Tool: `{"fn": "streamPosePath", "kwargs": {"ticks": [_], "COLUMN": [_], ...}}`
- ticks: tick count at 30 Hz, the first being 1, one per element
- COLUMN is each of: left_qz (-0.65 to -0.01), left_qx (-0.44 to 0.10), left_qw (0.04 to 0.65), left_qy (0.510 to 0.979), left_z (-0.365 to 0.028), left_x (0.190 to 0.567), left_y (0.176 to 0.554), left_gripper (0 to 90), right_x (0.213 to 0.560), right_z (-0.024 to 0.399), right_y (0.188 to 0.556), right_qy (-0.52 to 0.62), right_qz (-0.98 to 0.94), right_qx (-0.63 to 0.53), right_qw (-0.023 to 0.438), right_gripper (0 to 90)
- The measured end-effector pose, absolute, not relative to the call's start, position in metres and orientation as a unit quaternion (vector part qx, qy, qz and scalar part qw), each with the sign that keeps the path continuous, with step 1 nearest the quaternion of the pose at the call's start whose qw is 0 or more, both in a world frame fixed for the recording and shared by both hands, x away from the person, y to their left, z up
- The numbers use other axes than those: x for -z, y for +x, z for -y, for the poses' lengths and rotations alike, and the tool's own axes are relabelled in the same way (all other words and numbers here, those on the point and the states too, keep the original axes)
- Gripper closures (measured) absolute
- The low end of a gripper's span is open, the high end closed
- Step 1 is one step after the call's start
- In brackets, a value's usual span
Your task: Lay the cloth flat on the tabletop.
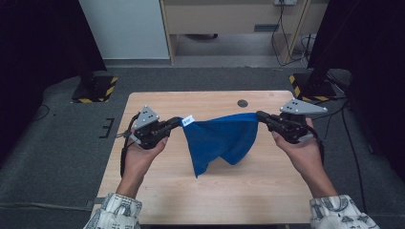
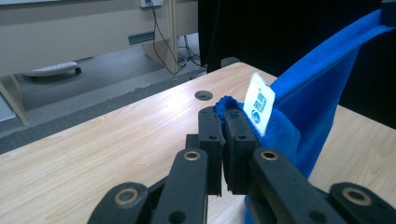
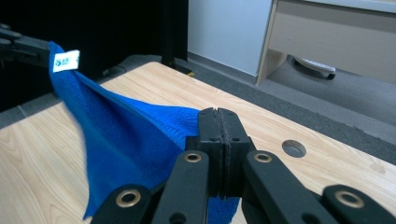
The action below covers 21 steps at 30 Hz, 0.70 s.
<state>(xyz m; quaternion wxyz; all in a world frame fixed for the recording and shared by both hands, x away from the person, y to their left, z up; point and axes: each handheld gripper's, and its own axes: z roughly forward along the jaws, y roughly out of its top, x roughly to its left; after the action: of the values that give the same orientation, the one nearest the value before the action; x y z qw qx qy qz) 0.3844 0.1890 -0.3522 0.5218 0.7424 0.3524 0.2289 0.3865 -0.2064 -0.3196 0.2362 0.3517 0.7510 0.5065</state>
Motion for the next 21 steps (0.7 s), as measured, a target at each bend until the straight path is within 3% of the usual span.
{"fn": "streamPosePath", "kwargs": {"ticks": [21], "left_qz": [-0.344], "left_qx": [-0.218], "left_qw": [0.536], "left_qy": [0.739], "left_z": [-0.189], "left_x": [0.349], "left_y": [0.378], "left_gripper": [86.5], "right_x": [0.329], "right_z": [0.212], "right_y": [0.381], "right_qy": [0.359], "right_qz": [-0.746], "right_qx": [-0.512], "right_qw": [0.23], "right_gripper": [89.5]}}
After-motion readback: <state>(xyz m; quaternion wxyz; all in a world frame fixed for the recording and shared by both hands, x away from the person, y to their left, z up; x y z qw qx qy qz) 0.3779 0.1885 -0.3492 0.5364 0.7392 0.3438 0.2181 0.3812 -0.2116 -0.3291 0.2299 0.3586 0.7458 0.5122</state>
